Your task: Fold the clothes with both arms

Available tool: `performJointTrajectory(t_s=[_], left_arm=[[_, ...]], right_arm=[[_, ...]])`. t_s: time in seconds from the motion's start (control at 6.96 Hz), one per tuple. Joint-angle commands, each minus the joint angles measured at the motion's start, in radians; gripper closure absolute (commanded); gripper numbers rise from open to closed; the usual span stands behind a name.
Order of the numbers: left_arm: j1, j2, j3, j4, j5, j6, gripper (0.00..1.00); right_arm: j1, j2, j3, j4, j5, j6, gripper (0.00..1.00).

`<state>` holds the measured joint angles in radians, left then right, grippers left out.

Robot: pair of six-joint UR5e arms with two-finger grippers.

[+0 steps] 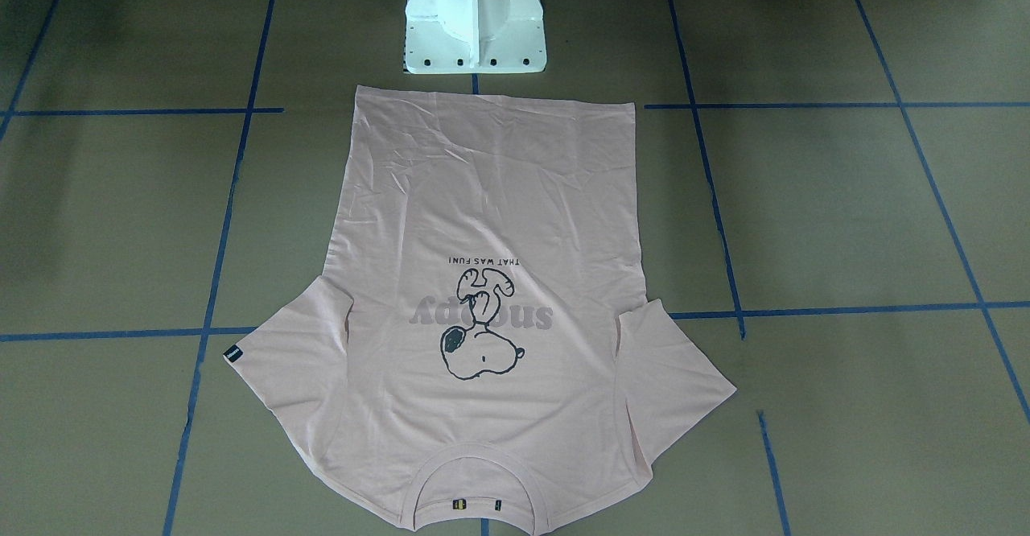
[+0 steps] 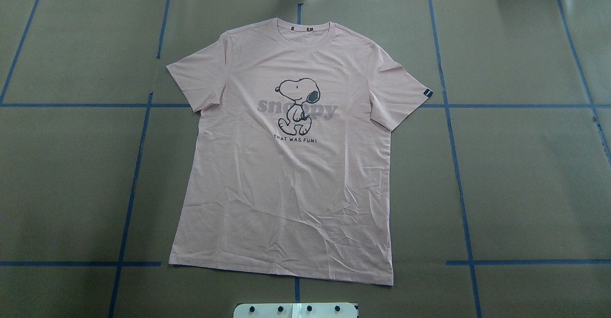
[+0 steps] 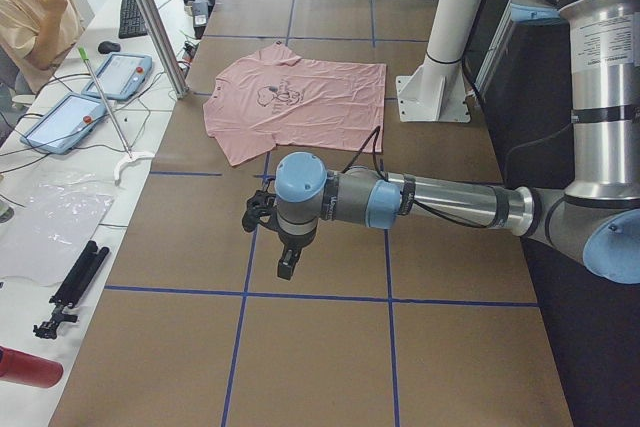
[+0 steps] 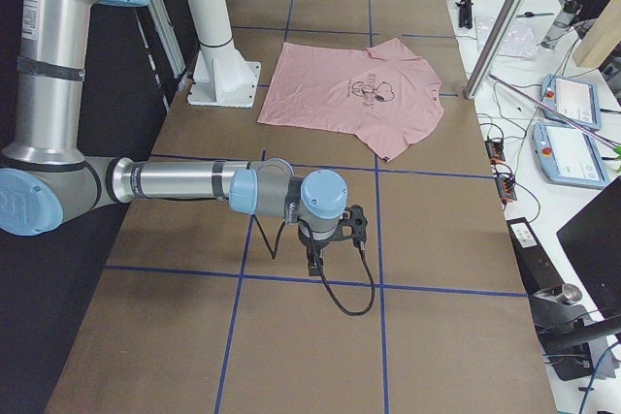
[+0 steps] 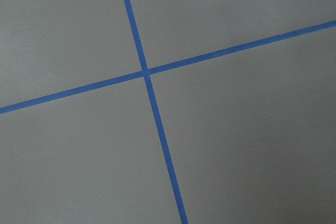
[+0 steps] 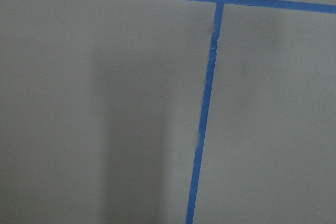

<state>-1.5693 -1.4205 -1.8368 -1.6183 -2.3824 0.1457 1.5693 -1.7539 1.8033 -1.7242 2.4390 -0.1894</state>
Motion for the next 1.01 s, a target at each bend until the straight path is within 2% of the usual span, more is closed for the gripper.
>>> performJointTrajectory(t_s=[0.0, 0.43, 0.86], left_arm=[[0.003, 0.026, -0.012, -0.02, -0.001, -0.001, 0.0], [0.002, 0.035, -0.018, -0.02, 0.005, -0.006, 0.0], [0.003, 0.037, -0.036, -0.021, 0.0, -0.005, 0.0]], right_arm=[[0.0, -0.002, -0.004, 0.001, 0.002, -0.001, 0.0], [-0.006, 0.004, 0.005, 0.02, 0.009, 0.004, 0.0], [-0.084, 0.011, 0.004, 0.154, 0.009, 0.062, 0.0]])
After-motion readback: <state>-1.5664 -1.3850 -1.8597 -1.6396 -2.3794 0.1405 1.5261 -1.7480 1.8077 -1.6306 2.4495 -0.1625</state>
